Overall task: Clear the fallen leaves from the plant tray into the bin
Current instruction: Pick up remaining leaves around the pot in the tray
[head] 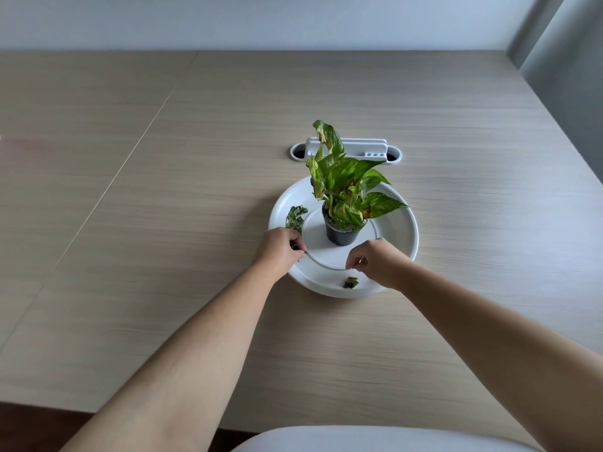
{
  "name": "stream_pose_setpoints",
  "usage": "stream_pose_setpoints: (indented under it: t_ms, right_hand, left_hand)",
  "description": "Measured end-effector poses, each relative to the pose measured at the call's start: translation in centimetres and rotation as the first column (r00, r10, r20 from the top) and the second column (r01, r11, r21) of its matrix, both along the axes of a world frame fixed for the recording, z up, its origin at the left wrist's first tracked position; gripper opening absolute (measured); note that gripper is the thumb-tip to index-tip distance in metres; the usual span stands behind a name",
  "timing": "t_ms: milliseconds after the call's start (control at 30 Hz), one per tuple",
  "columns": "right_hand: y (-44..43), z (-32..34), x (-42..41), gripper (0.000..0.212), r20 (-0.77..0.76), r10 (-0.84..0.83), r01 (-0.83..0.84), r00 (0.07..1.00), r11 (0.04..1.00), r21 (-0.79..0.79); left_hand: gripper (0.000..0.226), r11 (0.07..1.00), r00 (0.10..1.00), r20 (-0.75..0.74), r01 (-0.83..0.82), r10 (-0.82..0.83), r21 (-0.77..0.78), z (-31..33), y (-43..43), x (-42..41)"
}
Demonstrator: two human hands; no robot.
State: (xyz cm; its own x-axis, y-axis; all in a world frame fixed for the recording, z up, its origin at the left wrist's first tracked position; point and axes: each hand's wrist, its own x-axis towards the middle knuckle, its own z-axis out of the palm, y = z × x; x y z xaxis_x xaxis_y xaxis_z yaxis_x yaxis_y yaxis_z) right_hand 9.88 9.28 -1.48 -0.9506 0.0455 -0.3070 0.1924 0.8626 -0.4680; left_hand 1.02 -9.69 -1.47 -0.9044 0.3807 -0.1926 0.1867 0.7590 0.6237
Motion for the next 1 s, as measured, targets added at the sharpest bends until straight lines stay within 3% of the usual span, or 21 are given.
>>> stream_pose_setpoints:
  t_ms: [100, 267, 433, 533, 800, 1000]
  right_hand:
    - [-0.3, -0.2, 0.2, 0.014, 0.025, 0.011, -0.012, 1.000, 0.997, 0.075]
    - [-1.6, -1.1, 0.0, 0.024, 0.113, -0.022, 0.007, 0.993, 0.991, 0.136]
    - [-2.4, -1.4, -0.4, 0.013, 0.152, -0.057, 0.030, 0.987, 0.985, 0.171]
    - [-2.6, -1.6, -0.3, 0.019, 0.152, -0.069, 0.040, 0.986, 0.982, 0.186]
    - [-1.8, -1.3, -0.3, 0.016, 0.079, -0.162, 0.153, 0.984, 0.982, 0.114]
    - [1.1, 1.6, 0.0, 0.012, 0.003, -0.424, 0.419, 0.906, 0.894, -0.159]
  left_hand:
    - [0.005, 1.000, 1.000, 0.001, 0.002, -0.002, -0.004, -0.1, 0.1, 0.1]
    - [0.006, 1.000, 1.000, 0.006, 0.002, -0.002, -0.003, -0.1, 0.2, 0.1]
    - [0.006, 1.000, 1.000, 0.002, 0.003, -0.003, -0.009, -0.1, 0.1, 0.1]
    - [0.006, 1.000, 1.000, 0.007, 0.003, -0.002, -0.010, -0.2, 0.1, 0.1]
    - [0.007, 1.000, 1.000, 0.007, 0.013, -0.013, -0.008, -0.2, 0.1, 0.4]
    - [0.006, 0.999, 0.999, 0.002, 0.037, -0.037, 0.010, 0.5, 0.6, 0.2]
